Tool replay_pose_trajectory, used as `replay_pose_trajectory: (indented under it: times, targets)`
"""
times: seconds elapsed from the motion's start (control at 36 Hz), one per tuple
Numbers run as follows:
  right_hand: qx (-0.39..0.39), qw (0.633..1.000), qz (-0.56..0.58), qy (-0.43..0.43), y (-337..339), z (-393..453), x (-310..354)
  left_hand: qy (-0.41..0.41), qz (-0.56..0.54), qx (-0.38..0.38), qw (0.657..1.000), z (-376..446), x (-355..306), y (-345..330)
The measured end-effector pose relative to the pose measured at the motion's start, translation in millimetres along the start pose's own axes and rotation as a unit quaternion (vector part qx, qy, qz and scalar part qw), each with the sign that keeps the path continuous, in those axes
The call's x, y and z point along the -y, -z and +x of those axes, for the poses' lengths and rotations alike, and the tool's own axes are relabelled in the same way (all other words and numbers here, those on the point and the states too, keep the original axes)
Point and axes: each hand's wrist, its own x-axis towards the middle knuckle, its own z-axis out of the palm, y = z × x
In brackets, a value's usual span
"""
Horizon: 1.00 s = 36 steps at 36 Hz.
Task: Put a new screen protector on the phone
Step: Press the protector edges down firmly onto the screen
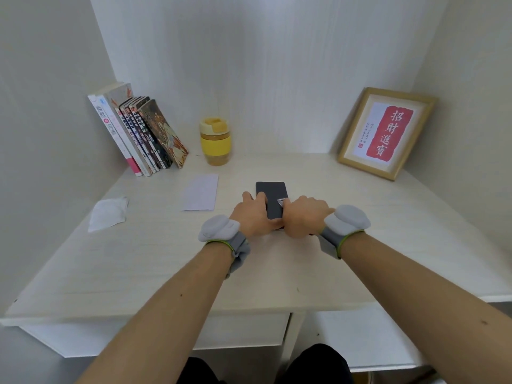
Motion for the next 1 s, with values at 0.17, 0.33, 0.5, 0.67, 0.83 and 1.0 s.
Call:
replay_pose_trajectory:
  times: [0.17,0.33,0.5,0.67,0.83,1.0]
  targets:
    - [-0.018,1.000,0.018,0.015,4.2,11.2,1.5,-0.005,0.005,0.002,1.000,0.0,0.9,0.0]
    - [-0.020,0.999,0.041,0.002,5.2,11.8,2.0,-0.004,0.000,0.004,1.000,0.6,2.7,-0.1]
    - [-0.002,1.000,0.011,0.002,1.6,-6.6,-1.1,-0.006,0.002,0.003,1.000,1.5,4.3,0.1]
    - [0.008,1.000,-0.011,0.005,6.4,-21.9,0.4,-0.006,0.008,0.001,1.000,1.2,3.5,-0.3]
    - [0.005,1.000,0.011,0.016,7.2,-13.2,1.9,-0.007,-0.005,0.000,1.000,0.4,3.4,-0.5]
    - [-0.011,0.999,0.038,0.021,1.7,-5.2,0.7,-0.008,-0.011,-0.003,1.000,0.2,4.5,-0.4]
